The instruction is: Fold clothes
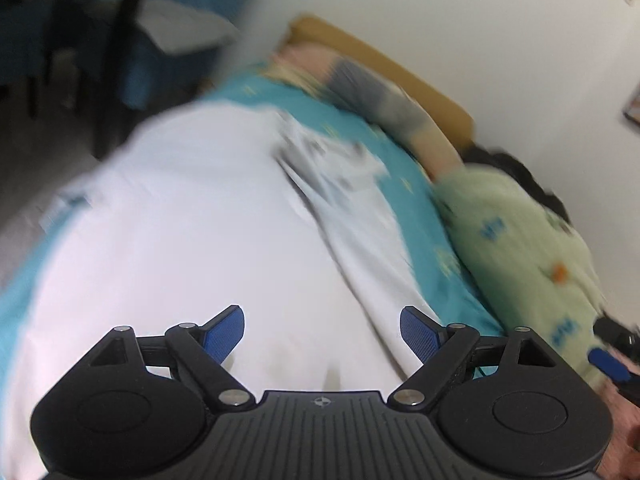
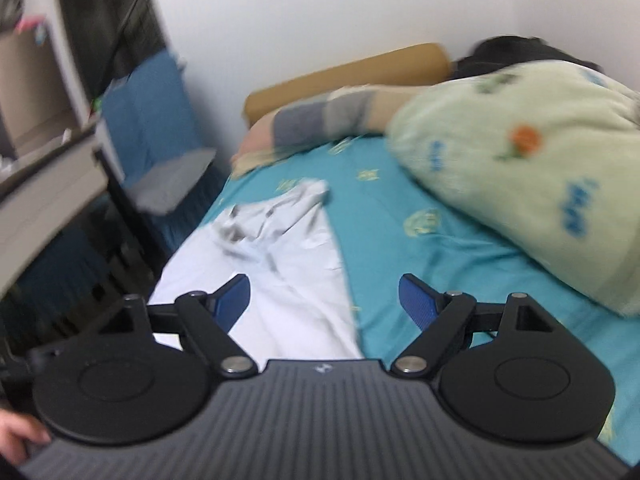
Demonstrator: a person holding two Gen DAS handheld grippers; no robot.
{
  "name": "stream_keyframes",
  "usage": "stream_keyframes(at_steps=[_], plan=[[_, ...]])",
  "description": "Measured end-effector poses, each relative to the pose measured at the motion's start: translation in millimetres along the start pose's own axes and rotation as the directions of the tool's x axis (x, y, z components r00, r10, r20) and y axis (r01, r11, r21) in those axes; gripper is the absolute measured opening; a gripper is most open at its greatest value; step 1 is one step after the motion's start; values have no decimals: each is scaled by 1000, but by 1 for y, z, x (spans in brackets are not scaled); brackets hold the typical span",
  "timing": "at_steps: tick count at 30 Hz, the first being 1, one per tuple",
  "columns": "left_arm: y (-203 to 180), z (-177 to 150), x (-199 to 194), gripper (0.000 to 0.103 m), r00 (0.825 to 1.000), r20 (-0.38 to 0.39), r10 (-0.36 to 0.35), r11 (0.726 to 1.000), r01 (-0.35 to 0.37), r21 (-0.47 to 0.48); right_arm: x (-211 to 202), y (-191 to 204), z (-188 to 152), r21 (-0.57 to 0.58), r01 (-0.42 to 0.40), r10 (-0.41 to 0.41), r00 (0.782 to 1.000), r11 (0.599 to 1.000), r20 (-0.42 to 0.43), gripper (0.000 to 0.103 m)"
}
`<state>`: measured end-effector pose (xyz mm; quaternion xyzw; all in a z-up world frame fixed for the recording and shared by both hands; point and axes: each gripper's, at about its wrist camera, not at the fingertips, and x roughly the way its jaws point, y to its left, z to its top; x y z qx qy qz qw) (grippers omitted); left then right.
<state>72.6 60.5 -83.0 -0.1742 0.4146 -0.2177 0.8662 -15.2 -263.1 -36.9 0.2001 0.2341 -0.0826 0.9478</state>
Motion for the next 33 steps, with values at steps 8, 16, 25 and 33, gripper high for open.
stream_keyframes(at_steps=[8, 16, 25, 33], plan=[[-81, -84, 22, 67, 952, -251, -173, 984, 176, -12, -15, -64, 2, 173, -13, 10, 1000, 985, 19, 83], [-121, -139, 75, 20, 915, -363, -176, 980, 197, 20, -3, -94, 0, 237, -30, 34, 999, 971, -13, 83], [-116, -97, 18, 3, 948, -242, -206, 978, 195, -68, 1, -107, -3, 306, -51, 64, 997, 951, -34, 83], [-63, -77, -8, 3, 950, -240, -200, 968, 155, -195, 6, -87, -7, 247, -71, 95, 992, 966, -86, 83]])
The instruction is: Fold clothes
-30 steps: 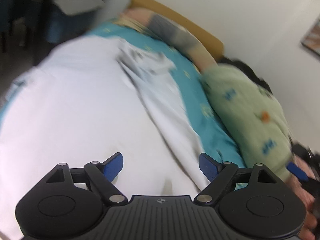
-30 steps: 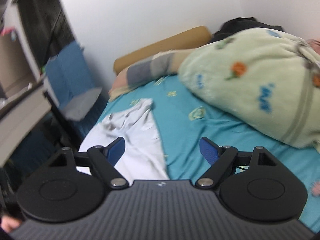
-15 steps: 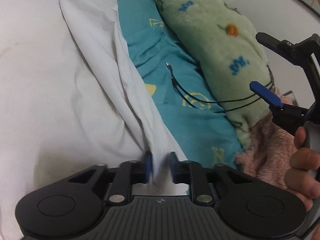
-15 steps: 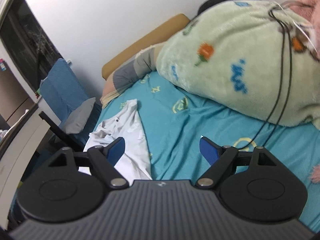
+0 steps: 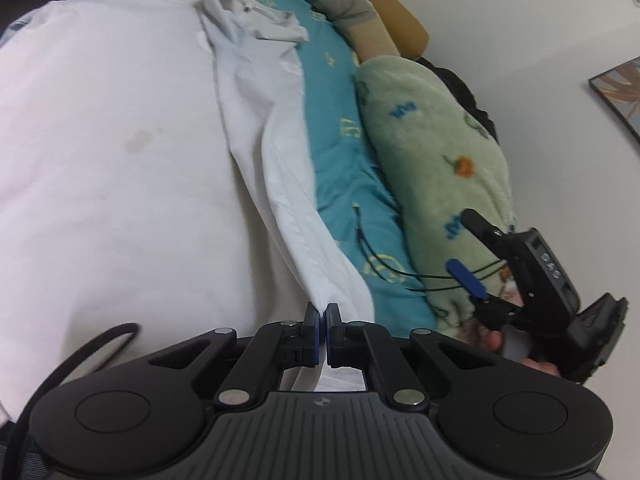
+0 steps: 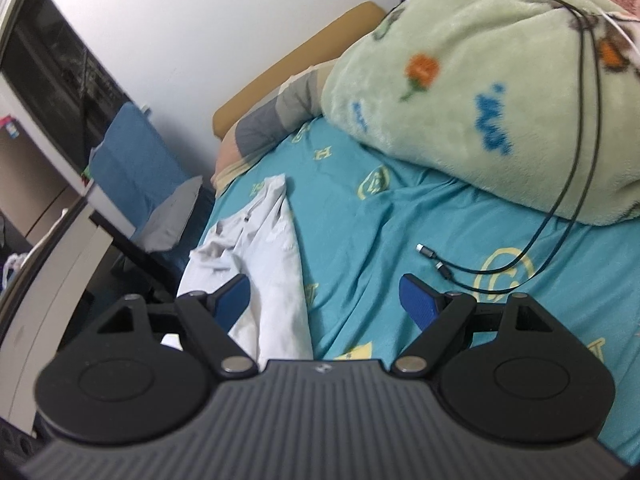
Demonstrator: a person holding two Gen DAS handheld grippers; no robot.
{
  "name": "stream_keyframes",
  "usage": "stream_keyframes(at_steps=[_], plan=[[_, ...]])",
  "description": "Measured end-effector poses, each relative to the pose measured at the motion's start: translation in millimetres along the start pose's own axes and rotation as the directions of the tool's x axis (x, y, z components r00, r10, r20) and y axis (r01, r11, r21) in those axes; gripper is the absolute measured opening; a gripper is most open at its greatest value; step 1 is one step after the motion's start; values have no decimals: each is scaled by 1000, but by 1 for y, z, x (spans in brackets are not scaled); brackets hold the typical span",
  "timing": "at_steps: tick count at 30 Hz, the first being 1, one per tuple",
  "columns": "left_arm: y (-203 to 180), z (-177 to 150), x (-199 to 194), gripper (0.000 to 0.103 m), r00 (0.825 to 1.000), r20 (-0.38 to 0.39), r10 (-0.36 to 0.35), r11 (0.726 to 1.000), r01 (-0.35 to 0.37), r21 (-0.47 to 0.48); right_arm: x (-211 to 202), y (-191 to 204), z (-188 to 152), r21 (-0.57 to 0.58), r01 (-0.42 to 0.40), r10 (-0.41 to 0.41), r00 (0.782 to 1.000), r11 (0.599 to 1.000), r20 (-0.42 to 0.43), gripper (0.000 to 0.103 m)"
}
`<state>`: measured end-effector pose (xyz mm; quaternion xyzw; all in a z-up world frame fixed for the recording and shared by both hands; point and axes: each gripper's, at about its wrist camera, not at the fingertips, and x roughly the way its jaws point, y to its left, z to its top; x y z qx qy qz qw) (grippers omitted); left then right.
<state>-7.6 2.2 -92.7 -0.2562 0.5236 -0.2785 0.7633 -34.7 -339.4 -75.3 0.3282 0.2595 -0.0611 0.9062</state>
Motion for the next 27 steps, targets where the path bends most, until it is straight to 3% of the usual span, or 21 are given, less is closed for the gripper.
stream_keyframes(at_steps=[4, 8, 12, 13, 15, 17, 19, 22, 25, 27], plan=[[-4, -6, 23, 3, 998, -43, -35, 999, 34, -13, 0, 7, -2, -29, 4, -5, 1000, 1000, -4, 83], [-32, -22, 67, 4, 994, -91, -59, 997, 62, 35, -3, 5, 1, -31, 21, -20, 1000, 999, 15, 83], [-48, -33, 120, 8, 991, -118, 66, 985, -46, 168, -7, -9, 6, 9, 31, -32, 999, 999, 31, 83], [-48, -35, 125, 15, 988, -124, 88, 979, -63, 193, -7, -13, 7, 22, 32, -32, 999, 999, 30, 83], [-43, -40, 124, 20, 984, -140, 108, 970, -74, 230, -6, -21, 7, 40, 36, -36, 999, 999, 18, 83], [-41, -38, 110, 48, 983, -158, 93, 971, -55, 233, -1, -26, 3, 36, 28, -27, 999, 999, -17, 84], [-40, -36, 90, 61, 983, -166, 73, 972, -32, 235, 5, -28, -4, 43, -5, 9, 997, 999, -73, 84], [-37, -34, 51, 67, 990, -112, 89, 951, -51, 305, 18, -27, -18, 53, -40, 49, 983, 998, -180, 83], [-25, -34, 24, 66, 989, -31, 144, 934, -125, 335, 31, -18, -36, -1, -29, 27, 955, 1000, -295, 74], [-16, -35, 20, 62, 988, -26, 154, 939, -138, 314, 33, -11, -45, -43, -28, 12, 940, 999, -340, 64]])
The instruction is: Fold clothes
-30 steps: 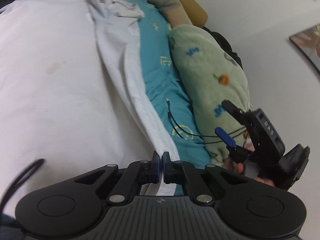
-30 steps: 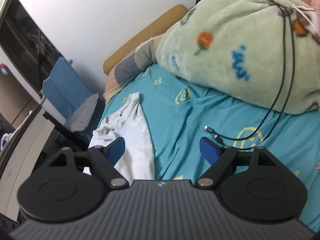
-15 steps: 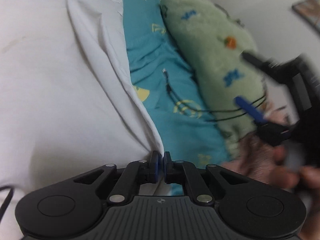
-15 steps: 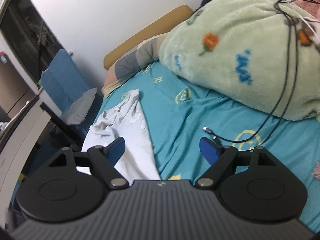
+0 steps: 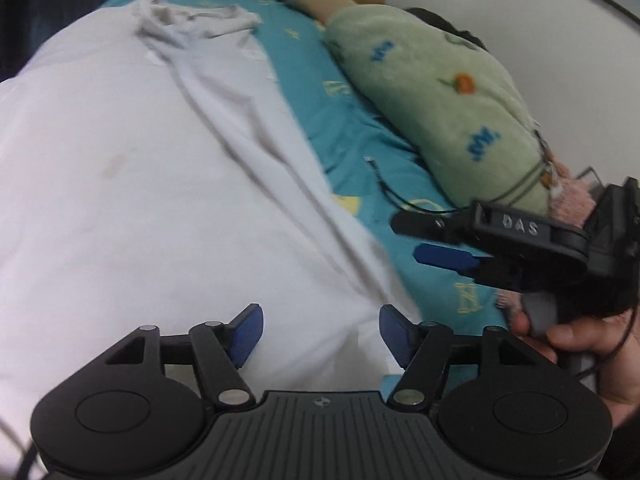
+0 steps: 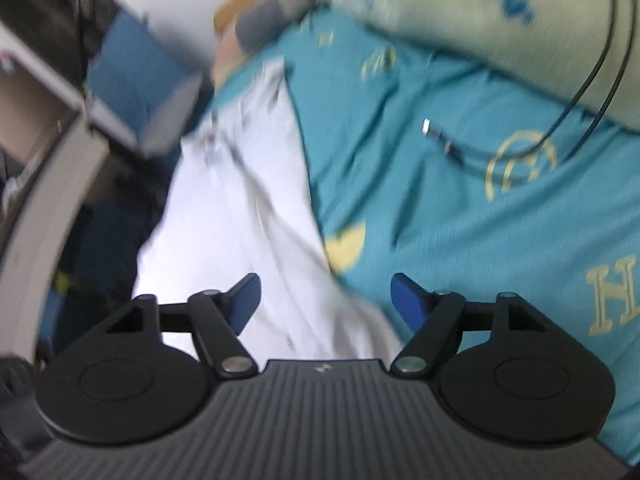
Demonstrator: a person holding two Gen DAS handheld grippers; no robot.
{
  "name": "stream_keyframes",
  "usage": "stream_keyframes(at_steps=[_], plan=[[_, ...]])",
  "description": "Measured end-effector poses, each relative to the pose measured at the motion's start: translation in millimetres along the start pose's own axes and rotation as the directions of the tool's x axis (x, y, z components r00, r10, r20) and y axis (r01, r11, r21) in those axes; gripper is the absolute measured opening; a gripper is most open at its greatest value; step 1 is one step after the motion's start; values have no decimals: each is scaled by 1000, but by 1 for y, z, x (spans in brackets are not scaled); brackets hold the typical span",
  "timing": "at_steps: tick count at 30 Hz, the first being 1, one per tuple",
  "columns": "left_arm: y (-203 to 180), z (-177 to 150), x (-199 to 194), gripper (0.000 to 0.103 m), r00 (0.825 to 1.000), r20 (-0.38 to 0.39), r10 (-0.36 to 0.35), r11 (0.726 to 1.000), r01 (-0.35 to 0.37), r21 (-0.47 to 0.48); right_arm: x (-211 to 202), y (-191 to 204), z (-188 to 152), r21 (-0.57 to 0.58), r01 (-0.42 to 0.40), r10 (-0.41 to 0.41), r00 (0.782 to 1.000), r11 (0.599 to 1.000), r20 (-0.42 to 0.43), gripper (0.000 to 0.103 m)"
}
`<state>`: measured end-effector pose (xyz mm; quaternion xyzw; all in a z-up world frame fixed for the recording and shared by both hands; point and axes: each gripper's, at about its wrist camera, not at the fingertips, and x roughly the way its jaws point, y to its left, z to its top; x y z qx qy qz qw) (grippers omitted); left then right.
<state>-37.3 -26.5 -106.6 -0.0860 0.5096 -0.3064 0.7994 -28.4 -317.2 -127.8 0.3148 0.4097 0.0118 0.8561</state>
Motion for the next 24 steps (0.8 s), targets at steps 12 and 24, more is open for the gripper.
stream_keyframes(at_steps=[12, 24], plan=[[-13, -24, 46, 28, 989, -133, 59, 992, -43, 120, 35, 37, -35, -281, 240, -287, 948, 929, -138, 39], [-8, -28, 41, 17, 986, -162, 47, 993, -29, 114, -54, 68, -16, -286, 184, -188, 982, 940, 12, 4]])
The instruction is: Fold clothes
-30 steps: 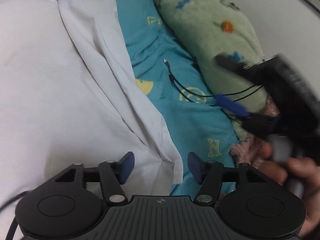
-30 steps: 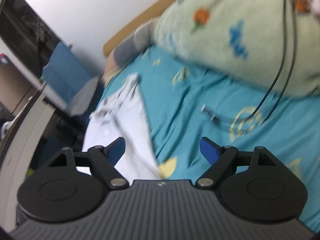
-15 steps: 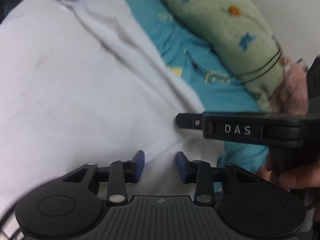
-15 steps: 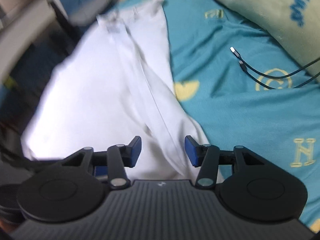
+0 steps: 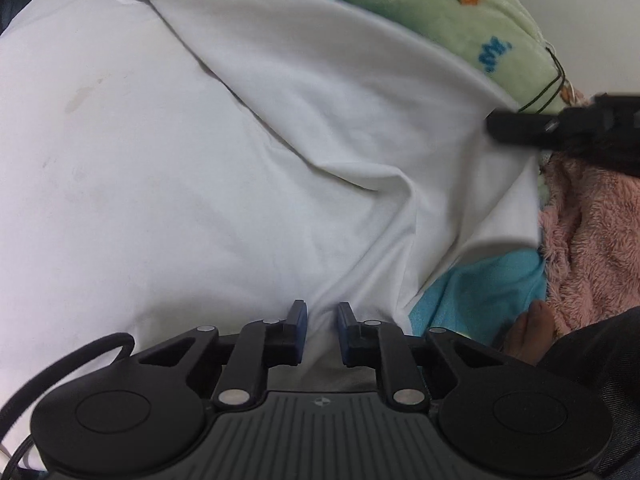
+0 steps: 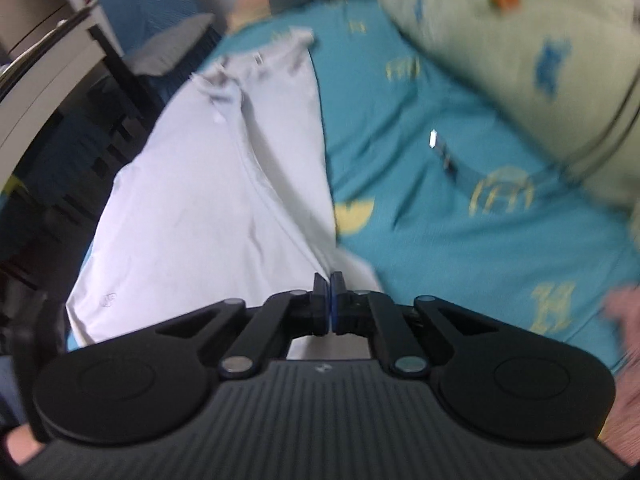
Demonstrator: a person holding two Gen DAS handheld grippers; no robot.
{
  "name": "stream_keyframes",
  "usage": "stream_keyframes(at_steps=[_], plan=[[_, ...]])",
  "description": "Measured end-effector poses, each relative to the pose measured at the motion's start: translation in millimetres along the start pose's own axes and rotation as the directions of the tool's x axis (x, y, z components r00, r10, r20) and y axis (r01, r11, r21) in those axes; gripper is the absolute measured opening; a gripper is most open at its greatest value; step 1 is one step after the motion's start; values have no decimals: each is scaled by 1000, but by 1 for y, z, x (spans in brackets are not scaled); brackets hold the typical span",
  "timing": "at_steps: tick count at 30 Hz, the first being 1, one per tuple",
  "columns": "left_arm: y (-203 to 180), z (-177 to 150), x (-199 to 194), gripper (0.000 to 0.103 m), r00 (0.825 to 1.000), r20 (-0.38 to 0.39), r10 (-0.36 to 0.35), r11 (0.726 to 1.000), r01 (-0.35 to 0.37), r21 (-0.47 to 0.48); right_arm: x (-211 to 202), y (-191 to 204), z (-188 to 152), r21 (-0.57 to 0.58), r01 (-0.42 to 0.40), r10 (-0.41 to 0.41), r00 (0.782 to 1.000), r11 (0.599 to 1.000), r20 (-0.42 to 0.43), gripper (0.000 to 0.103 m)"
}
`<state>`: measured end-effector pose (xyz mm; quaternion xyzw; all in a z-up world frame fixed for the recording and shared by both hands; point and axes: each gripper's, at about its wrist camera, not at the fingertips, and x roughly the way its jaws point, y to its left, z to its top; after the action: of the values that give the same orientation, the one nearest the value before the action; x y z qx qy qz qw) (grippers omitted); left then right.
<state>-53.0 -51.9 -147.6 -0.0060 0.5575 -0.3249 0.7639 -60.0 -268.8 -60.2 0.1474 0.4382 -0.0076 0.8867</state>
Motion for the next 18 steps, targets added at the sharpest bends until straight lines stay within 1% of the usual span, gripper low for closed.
stream_keyframes(at_steps=[3, 6, 8, 10, 13, 16, 18], plan=[[4, 1, -6, 17, 1000, -6, -13, 1000, 13, -11, -16, 6, 8, -32, -13, 14, 1000, 999, 25, 4], [14, 2, -35, 19, 999, 41, -31, 999, 32, -31, -28, 25, 11, -79, -56, 60, 997, 995, 50, 4], [22, 2, -58, 37, 996, 89, -31, 999, 35, -42, -30, 43, 8, -123, -89, 96, 994, 988, 49, 4], [36, 1, -88, 42, 987, 159, -5, 998, 16, -66, -23, 59, -1, -148, -130, 134, 991, 980, 19, 4], [63, -4, -129, 50, 970, 242, 31, 988, 7, -156, 0, 78, -21, -164, -179, 175, 984, 970, -43, 4], [88, -10, -149, 50, 960, 274, 64, 971, 4, -241, 31, 92, -45, -178, -200, 181, 977, 964, -117, 4], [99, -9, -152, 51, 960, 270, 73, 956, 9, -292, 51, 94, -57, -163, -205, 177, 970, 965, -169, 5]])
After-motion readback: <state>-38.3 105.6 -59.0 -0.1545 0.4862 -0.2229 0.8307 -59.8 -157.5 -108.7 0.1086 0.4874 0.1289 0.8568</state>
